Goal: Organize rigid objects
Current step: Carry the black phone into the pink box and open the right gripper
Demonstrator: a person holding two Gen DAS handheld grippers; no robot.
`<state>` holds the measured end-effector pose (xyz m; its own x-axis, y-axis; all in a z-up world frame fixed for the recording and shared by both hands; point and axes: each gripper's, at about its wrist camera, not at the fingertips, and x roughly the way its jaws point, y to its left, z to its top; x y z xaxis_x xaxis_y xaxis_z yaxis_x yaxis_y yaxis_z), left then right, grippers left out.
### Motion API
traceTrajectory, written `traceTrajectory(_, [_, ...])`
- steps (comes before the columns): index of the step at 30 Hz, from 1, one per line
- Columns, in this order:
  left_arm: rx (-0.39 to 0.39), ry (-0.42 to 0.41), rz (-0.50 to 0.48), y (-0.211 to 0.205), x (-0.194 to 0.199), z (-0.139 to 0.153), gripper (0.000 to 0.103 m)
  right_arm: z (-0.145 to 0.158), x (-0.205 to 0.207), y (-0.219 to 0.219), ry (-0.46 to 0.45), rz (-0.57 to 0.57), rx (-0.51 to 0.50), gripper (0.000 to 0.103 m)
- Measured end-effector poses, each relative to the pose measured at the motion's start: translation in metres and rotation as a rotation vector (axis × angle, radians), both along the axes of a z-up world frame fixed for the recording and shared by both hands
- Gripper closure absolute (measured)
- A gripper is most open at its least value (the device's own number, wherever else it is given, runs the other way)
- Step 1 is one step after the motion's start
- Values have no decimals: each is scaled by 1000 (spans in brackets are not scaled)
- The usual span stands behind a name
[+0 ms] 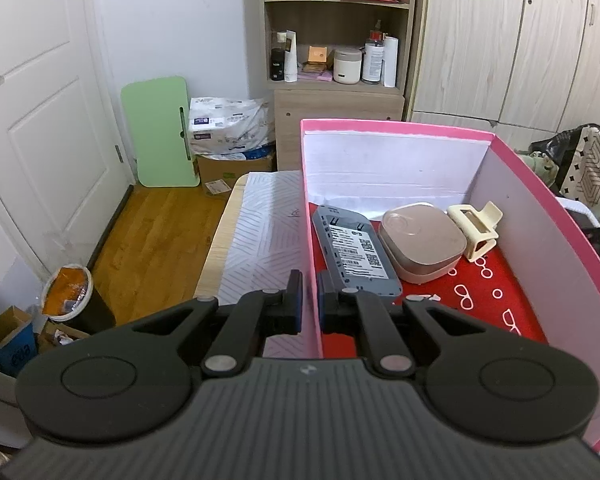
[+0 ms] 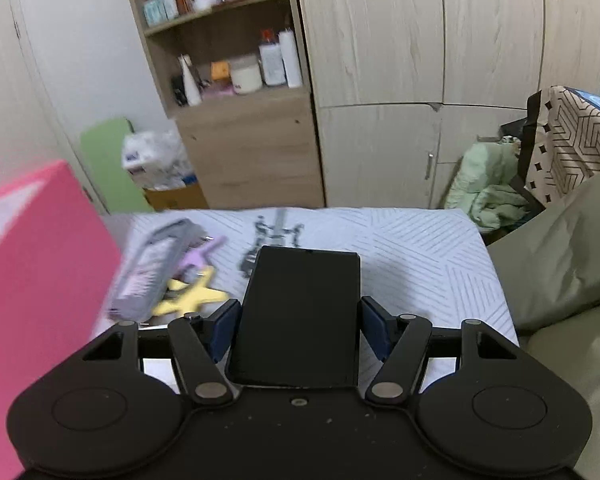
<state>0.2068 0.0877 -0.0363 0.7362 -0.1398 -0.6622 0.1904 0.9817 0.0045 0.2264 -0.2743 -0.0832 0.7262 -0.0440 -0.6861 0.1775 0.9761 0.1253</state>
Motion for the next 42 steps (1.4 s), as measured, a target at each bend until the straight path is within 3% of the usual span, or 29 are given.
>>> traceTrajectory(8, [-10, -1, 1, 2, 0, 0, 96, 55, -41, 32, -128, 85, -2, 34])
traceTrajectory(12, [-16, 0, 6, 3, 0, 0, 96, 90, -62, 67, -210, 238, -11, 34])
traceTrajectory(16, [-13, 0, 10, 1, 0, 0, 95, 109, -69, 110, -233, 403, -62, 34])
traceTrajectory(24, [-19, 1, 7, 2, -1, 0, 95, 109, -36, 187, -39, 746, -324, 34])
traceTrajectory(31, [-65, 5, 6, 10, -1, -1, 95, 85, -1, 224, 113, 832, -448, 34])
traceTrajectory(35, [-61, 6, 3, 9, 0, -1, 96, 60, 5, 243, 140, 792, -654, 35])
traceTrajectory(42, [-73, 2, 1, 10, 2, -2, 96, 39, 8, 260, 229, 851, -672, 35])
